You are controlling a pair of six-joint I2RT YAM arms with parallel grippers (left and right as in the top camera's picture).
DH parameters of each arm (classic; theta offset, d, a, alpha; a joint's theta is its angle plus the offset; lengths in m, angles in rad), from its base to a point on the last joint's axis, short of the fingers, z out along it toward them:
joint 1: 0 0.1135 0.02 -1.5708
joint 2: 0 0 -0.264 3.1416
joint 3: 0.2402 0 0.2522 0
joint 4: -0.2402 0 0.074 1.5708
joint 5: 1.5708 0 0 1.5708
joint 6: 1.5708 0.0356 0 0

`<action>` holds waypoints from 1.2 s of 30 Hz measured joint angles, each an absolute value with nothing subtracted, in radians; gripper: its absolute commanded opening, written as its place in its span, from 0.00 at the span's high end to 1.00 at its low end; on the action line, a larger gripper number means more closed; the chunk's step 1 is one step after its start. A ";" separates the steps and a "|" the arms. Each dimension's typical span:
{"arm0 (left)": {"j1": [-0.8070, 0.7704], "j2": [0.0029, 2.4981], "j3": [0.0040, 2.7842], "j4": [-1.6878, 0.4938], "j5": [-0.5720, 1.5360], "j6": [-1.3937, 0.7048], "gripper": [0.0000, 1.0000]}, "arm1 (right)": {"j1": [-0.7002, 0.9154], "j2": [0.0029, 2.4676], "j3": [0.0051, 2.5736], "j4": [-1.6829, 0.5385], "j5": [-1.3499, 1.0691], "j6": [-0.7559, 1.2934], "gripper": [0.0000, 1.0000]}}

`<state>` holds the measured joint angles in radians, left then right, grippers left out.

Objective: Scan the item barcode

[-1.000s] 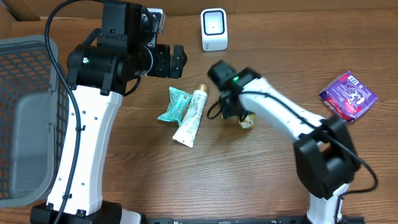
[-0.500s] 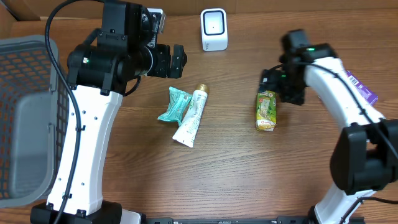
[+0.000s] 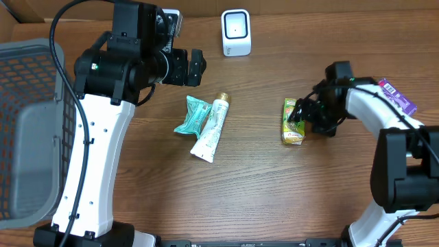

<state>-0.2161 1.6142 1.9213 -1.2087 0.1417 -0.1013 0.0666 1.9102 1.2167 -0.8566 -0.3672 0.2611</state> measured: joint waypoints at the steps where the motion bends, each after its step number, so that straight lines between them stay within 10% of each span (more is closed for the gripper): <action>1: -0.216 1.614 1.921 -1.208 0.142 -0.102 0.01 | 0.074 1.910 1.202 -0.832 -0.371 0.261 0.20; 7: -0.216 1.614 1.921 -1.208 0.142 -0.102 0.00 | 0.126 1.895 1.152 -0.719 -0.353 0.265 0.35; 15: -0.216 1.614 1.921 -1.209 0.142 -0.102 0.00 | 0.224 1.879 1.139 -0.704 -0.258 0.306 0.94; 36: -0.216 1.615 1.921 -1.208 0.142 -0.102 0.00 | 0.445 1.954 1.311 -1.011 0.402 0.373 0.96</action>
<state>-0.2161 1.6146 1.9213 -1.2083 0.1417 -0.1017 0.4450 1.9537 1.3109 -1.0115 0.4015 0.3733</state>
